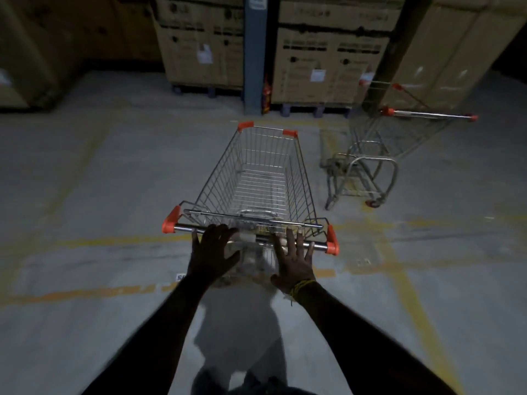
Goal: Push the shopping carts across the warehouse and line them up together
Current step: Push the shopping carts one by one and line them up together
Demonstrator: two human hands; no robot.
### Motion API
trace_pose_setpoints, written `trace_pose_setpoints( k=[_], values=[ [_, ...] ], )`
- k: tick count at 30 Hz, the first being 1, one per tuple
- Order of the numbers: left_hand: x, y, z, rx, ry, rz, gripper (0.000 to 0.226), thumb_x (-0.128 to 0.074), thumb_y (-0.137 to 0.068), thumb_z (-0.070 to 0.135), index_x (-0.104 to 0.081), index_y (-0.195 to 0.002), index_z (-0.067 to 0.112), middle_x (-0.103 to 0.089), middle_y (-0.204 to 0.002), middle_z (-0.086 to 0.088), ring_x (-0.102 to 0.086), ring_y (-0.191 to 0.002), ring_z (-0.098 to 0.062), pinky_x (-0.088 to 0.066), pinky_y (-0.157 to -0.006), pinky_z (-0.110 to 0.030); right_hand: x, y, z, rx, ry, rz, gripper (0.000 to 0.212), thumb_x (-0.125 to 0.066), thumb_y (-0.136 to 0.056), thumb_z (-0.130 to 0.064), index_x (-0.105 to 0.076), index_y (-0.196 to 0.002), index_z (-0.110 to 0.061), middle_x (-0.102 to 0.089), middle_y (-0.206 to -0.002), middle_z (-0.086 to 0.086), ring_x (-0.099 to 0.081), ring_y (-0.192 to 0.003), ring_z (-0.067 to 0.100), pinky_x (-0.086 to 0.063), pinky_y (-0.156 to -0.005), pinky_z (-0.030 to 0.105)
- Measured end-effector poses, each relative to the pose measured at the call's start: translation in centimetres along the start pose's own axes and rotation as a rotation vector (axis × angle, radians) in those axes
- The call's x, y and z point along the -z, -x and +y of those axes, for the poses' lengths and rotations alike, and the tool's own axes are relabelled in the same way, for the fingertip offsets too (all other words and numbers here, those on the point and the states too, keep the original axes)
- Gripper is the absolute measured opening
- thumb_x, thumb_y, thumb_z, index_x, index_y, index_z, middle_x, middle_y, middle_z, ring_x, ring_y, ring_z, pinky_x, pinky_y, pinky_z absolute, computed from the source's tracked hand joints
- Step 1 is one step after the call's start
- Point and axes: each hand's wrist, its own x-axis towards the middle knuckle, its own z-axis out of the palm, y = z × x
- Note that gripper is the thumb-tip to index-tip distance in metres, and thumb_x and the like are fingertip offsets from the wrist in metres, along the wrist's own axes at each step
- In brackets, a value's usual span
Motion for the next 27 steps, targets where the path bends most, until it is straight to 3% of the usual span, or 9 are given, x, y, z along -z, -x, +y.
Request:
trace_pose_setpoints(
  k=[4,6,14,17,19,21,23,27],
  values=[
    [1.0,1.6,-0.6,0.097,-0.043,-0.019,0.062,-0.054,-0.078,0.06,-0.046,-0.135,0.037,-0.053,-0.13,0.007,-0.047,-0.125,-0.021,-0.031,-0.105,-0.057,-0.8,-1.0,-0.2,0.137,0.005,0.022,0.117,-0.071,-0.068,-0.049,0.013,-0.149,-0.037,0.019,-0.158,0.018,0.018,-0.144,0.043,0.007,-0.109,0.069],
    [1.3,2.5,-0.4,0.162,-0.078,-0.01,0.06,-0.053,-0.077,0.06,-0.045,-0.133,0.038,-0.052,-0.13,0.009,-0.046,-0.125,-0.021,-0.029,-0.106,-0.056,-0.9,-1.3,-0.6,0.185,0.002,0.031,0.118,-0.07,-0.069,-0.047,0.02,-0.146,-0.041,0.024,-0.157,0.015,0.03,-0.141,0.037,0.011,-0.111,0.066],
    [2.0,6.9,-0.4,0.343,-0.084,0.063,0.06,-0.052,-0.078,0.058,-0.045,-0.132,0.034,-0.052,-0.132,0.004,-0.044,-0.126,-0.024,-0.027,-0.105,-0.063,-0.2,-2.5,-2.3,0.393,-0.013,0.028,0.114,-0.066,-0.078,-0.033,0.025,-0.147,-0.04,0.035,-0.154,0.011,0.035,-0.139,0.033,0.016,-0.112,0.062],
    [2.3,8.6,-0.5,0.41,-0.119,0.066,0.063,-0.051,-0.076,0.057,-0.046,-0.134,0.032,-0.051,-0.134,0.003,-0.044,-0.128,-0.025,-0.027,-0.106,-0.063,-0.5,-3.2,-3.3,0.457,0.02,0.023,0.113,-0.066,-0.08,-0.036,0.025,-0.147,-0.039,0.037,-0.153,0.01,0.036,-0.139,0.034,0.016,-0.111,0.063],
    [2.3,9.8,-0.7,0.462,-0.138,0.065,0.065,-0.049,-0.077,0.057,-0.045,-0.136,0.03,-0.05,-0.137,0.002,-0.043,-0.131,-0.027,-0.024,-0.108,-0.063,-0.9,-3.7,-4.0,0.512,0.053,0.032,0.118,-0.069,-0.077,-0.053,0.025,-0.147,-0.038,0.03,-0.156,0.012,0.031,-0.141,0.036,0.018,-0.11,0.063],
    [2.4,11.0,-0.7,0.505,-0.147,0.073,0.066,-0.049,-0.078,0.056,-0.044,-0.138,0.029,-0.049,-0.14,0.0,-0.04,-0.133,-0.029,-0.022,-0.108,-0.063,-1.3,-4.0,-4.7,0.56,0.043,0.026,0.127,-0.074,-0.065,-0.064,0.016,-0.151,-0.036,0.01,-0.161,0.016,0.015,-0.146,0.038,0.018,-0.11,0.062],
    [2.6,12.0,-0.7,0.544,-0.156,0.076,0.067,-0.049,-0.079,0.056,-0.043,-0.14,0.028,-0.047,-0.141,0.0,-0.039,-0.134,-0.03,-0.02,-0.109,-0.063,-1.7,-4.2,-5.6,0.604,0.03,0.067,0.128,-0.08,-0.061,-0.055,0.008,-0.153,-0.036,-0.001,-0.162,0.015,0.003,-0.148,0.039,0.011,-0.112,0.065],
    [3.2,14.2,-1.2,0.624,-0.179,0.067,0.071,-0.046,-0.077,0.057,-0.039,-0.141,0.027,-0.047,-0.143,-0.002,-0.039,-0.135,-0.033,-0.021,-0.108,-0.066,-1.6,-4.1,-7.7,0.7,0.025,0.137,0.13,-0.083,-0.058,-0.043,0.005,-0.154,-0.035,-0.007,-0.162,0.013,0.003,-0.147,0.037,0.0,-0.11,0.066]
  ],
)
